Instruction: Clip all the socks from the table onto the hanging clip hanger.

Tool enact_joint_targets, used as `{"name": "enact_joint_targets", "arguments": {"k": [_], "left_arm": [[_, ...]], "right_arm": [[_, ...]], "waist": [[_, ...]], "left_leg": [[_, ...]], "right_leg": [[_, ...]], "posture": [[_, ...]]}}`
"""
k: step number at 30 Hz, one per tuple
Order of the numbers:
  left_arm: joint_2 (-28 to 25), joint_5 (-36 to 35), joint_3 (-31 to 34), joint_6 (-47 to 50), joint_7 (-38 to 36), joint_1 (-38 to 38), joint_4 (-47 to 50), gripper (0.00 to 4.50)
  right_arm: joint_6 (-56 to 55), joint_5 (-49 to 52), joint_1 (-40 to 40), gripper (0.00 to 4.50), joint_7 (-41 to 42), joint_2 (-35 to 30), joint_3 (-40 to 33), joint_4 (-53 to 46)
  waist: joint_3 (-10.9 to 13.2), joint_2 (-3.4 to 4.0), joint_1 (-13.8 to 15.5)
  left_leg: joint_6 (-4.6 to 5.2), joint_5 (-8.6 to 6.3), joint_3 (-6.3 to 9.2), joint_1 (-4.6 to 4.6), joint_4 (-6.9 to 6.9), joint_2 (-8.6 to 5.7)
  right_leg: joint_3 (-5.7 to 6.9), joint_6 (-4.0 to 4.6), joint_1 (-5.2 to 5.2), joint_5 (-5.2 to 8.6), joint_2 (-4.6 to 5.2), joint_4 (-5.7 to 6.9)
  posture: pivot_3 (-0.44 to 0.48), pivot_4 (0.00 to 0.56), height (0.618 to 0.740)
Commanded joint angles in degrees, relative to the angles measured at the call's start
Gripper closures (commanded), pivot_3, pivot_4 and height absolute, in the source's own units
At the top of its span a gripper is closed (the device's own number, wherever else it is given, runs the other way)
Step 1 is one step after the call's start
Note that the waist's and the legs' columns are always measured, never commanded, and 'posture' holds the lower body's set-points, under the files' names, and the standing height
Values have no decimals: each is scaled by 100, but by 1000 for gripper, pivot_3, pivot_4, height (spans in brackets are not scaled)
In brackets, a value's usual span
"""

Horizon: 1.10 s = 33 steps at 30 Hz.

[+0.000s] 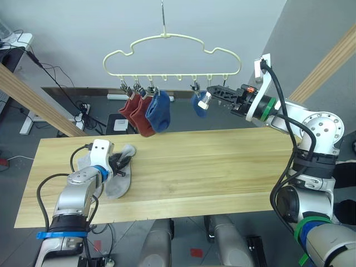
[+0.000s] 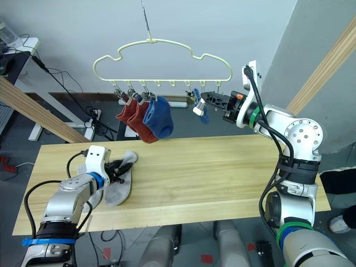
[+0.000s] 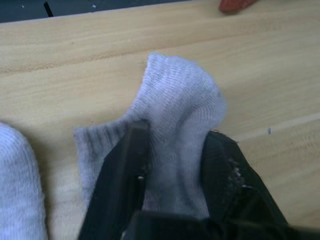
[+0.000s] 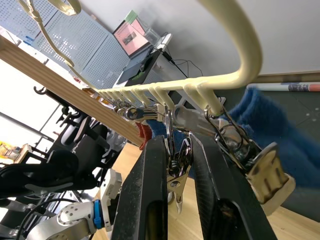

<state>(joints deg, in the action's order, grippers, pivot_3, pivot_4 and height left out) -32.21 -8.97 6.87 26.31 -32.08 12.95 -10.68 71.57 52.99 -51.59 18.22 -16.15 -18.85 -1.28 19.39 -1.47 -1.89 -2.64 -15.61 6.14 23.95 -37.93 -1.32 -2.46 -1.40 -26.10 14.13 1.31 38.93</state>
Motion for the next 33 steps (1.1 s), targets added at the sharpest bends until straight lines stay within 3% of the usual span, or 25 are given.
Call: {"name": "enact_joint_targets", "arguments": {"k": [1,3,10,13,17,23,33], "left_arm": [[-149,-27,-71,57,-196,-276,612,3824],[-176,-131,-48,213,-292,-335,889,4208],[-346,-569,31,279,-843,-383,1734,4208],[-467,-1214,158,405,-1371,-336,2475,4208],[-490,-1489,122,34,-1664,-185,3003,4208],[-419,-1384,-222,-396,-1722,38,3223,4208],[78,-655,-890,-1741,-1617,794,2726,4208]], "right_arm": [[-79,116,44,3854,-6,-28,-18,-213],[-92,121,41,3854,-7,-26,-17,-198],[-139,103,39,3854,14,-37,10,-154],[-167,92,60,3854,35,-48,33,-146],[-196,90,59,3854,57,-48,53,-106],[-110,184,48,3854,34,-43,10,-108],[474,1018,-258,3854,-669,186,-605,299]], "waist": [[0,0,1],[0,0,4],[1,1,5],[1,2,4],[2,2,6],[2,2,4],[3,1,3]], "left_leg": [[0,0,1,1,1,0],[0,0,6,2,2,1],[0,0,5,4,0,1],[0,0,6,6,2,1],[0,0,2,6,1,1],[0,0,1,6,1,1],[1,0,-2,7,-3,0]], "right_leg": [[0,0,0,0,0,-2],[1,0,-1,0,0,-2],[4,0,0,0,0,-3],[4,0,-1,0,0,-5],[3,0,0,0,0,-7],[5,0,0,0,-1,-6],[5,0,1,0,-3,-4]], "posture": [[29,367,740],[29,367,740],[31,373,740],[32,373,740],[31,375,740],[21,374,740],[5,379,740]]}}
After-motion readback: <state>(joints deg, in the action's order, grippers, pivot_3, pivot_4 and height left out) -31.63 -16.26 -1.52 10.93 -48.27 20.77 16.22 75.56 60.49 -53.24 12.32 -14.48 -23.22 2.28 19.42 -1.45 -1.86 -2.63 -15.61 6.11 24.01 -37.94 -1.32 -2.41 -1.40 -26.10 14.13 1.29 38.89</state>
